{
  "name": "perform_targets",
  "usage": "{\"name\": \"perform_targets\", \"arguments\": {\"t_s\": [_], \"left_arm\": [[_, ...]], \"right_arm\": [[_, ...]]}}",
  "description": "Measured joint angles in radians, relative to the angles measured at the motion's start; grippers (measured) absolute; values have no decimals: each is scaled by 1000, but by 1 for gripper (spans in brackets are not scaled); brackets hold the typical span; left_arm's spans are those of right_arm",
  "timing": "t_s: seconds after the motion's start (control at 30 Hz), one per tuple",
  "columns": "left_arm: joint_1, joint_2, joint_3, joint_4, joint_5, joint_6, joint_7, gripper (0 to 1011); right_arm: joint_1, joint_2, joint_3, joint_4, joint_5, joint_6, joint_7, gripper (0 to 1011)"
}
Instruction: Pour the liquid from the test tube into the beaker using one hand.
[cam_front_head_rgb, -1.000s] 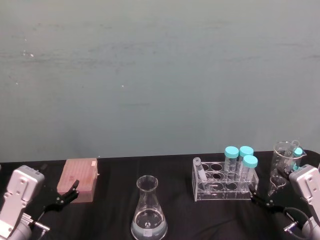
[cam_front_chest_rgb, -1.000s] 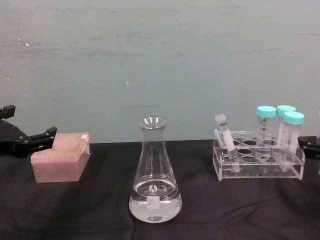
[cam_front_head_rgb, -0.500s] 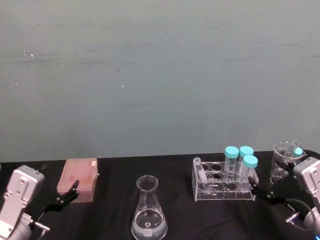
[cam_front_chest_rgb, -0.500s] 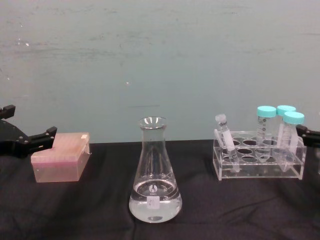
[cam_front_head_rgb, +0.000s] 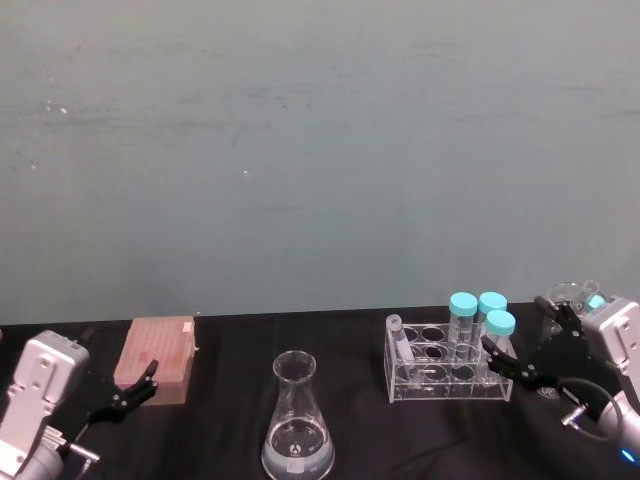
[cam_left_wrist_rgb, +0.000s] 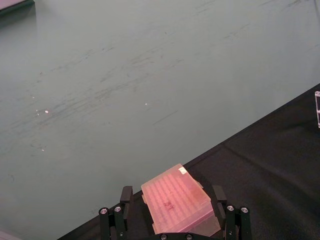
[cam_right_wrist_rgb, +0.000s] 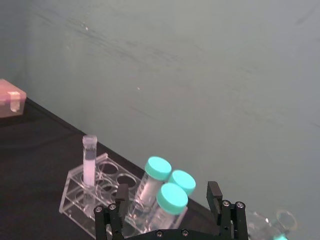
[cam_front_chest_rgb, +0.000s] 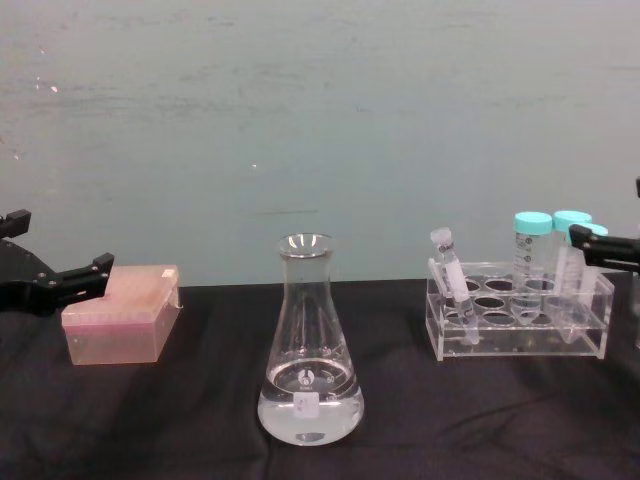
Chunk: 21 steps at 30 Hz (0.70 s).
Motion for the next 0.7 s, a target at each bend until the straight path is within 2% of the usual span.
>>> {"name": "perform_targets", "arguments": {"t_s": [0.3, 0.7], "left_arm": [[0, 0, 0, 0, 0, 0, 0, 1000], [0, 0, 0, 0, 0, 0, 0, 1000]], "right_arm": [[68, -36, -6, 68, -22, -46, 74, 1003], [173, -104, -19, 195, -11, -90, 210, 1002]]}}
